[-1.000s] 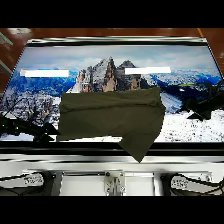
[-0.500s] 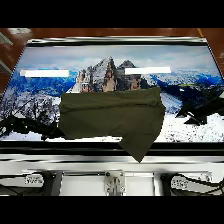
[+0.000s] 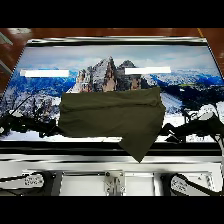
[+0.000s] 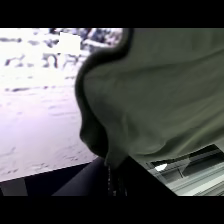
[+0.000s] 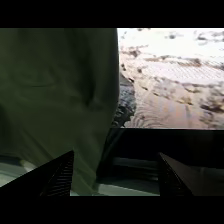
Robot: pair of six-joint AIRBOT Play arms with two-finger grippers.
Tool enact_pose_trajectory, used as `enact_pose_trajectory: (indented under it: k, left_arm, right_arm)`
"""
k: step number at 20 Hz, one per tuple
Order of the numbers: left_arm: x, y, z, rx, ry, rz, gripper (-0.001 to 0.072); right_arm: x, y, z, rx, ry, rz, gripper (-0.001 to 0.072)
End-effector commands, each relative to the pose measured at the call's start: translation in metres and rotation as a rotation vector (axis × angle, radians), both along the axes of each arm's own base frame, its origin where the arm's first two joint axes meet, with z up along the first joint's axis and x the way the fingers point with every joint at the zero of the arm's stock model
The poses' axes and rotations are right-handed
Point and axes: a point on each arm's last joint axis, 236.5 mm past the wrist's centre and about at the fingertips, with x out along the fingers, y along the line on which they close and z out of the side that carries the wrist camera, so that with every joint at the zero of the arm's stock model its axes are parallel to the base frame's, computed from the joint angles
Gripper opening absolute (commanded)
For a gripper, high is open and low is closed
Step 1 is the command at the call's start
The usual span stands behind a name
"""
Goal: Fold the shirts.
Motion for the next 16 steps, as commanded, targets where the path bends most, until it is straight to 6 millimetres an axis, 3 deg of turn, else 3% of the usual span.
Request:
enact_pose_trajectory:
  k: [1,5,8,9,10,11,13,16]
  left_arm:
    - [0.003,-0.001,0.006,-0.007,-0.016,-0.003,0.0039]
    - [0.003,-0.001,0.007,-0.006,-0.017,-0.003,0.0039]
    - [0.004,-0.001,0.007,-0.004,-0.023,-0.007,0.0039]
    - [0.006,0.0,0.008,-0.002,-0.036,-0.016,0.0038]
    - [0.011,0.002,0.011,0.003,-0.055,-0.024,0.0038]
    - [0.017,0.004,0.016,0.007,-0.074,-0.029,0.0038]
    - [0.031,0.008,0.029,0.018,-0.122,-0.045,0.0038]
    - [0.071,0.013,0.056,0.016,-0.23,-0.006,0.0037]
  right_arm:
    - [-0.005,0.021,-0.022,-0.039,-0.019,0.025,0.0602]
    - [0.008,0.042,-0.036,-0.063,-0.04,0.038,0.0598]
    - [0.024,0.055,-0.032,-0.043,-0.094,0.003,0.0187]
    - [0.03,0.058,-0.025,-0.026,-0.118,0.004,0.0117]
    - [0.04,0.059,-0.014,-0.018,-0.162,0.011,0.0116]
    - [0.051,0.059,-0.001,-0.017,-0.206,0.023,0.0064]
    - [0.079,0.056,0.033,-0.032,-0.326,0.053,0.0068]
    - [0.128,0.048,0.079,-0.059,-0.473,0.028,0.0067]
